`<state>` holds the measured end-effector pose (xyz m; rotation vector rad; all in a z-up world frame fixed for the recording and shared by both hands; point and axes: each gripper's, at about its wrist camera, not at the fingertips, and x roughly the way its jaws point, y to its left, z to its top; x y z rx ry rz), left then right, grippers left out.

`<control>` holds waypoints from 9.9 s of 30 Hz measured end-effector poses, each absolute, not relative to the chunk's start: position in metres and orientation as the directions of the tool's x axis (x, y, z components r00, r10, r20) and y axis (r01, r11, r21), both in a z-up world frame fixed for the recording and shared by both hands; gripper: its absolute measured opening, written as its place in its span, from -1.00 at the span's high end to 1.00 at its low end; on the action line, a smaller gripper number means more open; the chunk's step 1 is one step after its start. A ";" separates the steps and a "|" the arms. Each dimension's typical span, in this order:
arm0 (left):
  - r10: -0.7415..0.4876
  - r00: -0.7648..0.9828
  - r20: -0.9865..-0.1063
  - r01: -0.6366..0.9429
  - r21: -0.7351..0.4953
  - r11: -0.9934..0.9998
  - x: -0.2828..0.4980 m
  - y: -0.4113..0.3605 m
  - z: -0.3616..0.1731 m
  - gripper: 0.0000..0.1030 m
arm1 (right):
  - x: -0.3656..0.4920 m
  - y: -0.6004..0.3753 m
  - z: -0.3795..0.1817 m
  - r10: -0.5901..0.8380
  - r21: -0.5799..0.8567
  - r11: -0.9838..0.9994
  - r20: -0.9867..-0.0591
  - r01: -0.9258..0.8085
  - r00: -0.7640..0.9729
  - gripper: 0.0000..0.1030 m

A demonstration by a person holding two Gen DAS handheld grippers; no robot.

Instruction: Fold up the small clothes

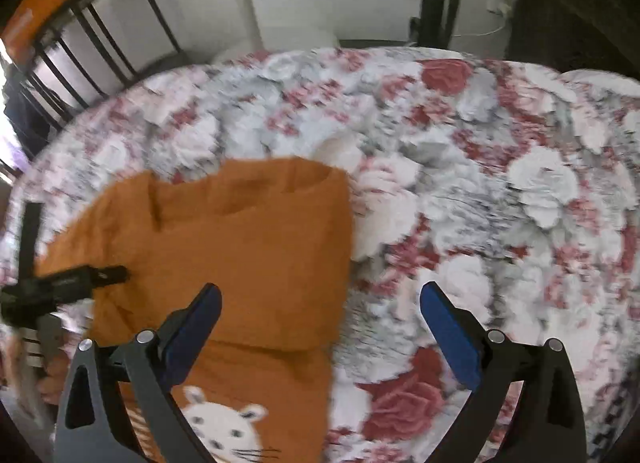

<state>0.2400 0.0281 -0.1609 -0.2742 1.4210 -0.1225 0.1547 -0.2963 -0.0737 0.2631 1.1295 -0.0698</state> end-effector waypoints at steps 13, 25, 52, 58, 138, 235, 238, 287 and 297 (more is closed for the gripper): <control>-0.330 0.266 -0.906 -0.088 -0.364 0.927 0.236 0.056 -0.108 -0.59 | 0.161 -0.327 -0.085 0.399 0.578 0.770 -0.766 0.269 0.504 -0.93; -0.395 0.116 -0.911 0.044 -0.393 0.919 0.241 0.023 -0.144 -0.11 | 0.159 -0.331 -0.089 0.433 0.623 0.745 -0.724 0.239 0.537 -0.93; -0.091 0.444 -0.891 0.111 -0.046 0.993 0.231 0.018 -0.080 -0.21 | 0.178 -0.302 -0.109 -0.063 0.052 0.966 -0.903 0.254 0.425 -0.92; -0.058 0.427 -0.903 0.141 0.003 0.990 0.234 0.004 -0.084 -0.49 | 0.174 -0.272 -0.109 -0.113 -0.068 0.989 -0.925 0.133 0.364 -0.93; -0.187 0.534 -0.825 -0.076 -0.267 0.961 0.214 0.161 -0.041 0.83 | 0.133 -0.208 -0.056 0.397 0.558 0.796 -0.773 0.233 0.494 -0.80; -0.268 0.277 -0.923 0.356 -0.161 0.921 0.185 -0.019 -0.119 -0.33 | 0.157 -0.211 -0.123 0.540 0.687 0.685 -0.701 0.241 0.465 0.63; -0.260 0.346 -0.901 0.304 -0.155 0.940 0.192 0.000 -0.102 -0.34 | 0.158 -0.219 -0.111 0.481 0.655 0.719 -0.710 0.232 0.514 0.90; -0.009 0.248 -0.969 0.164 0.033 0.986 0.223 0.004 -0.131 -0.90 | 0.145 -0.227 -0.115 0.268 0.368 0.914 -0.866 0.174 0.423 -0.02; 0.134 0.143 -0.981 0.307 0.172 0.936 0.159 0.013 -0.167 -0.92 | 0.103 -0.199 -0.149 0.221 0.249 0.964 -0.944 0.089 0.243 -0.28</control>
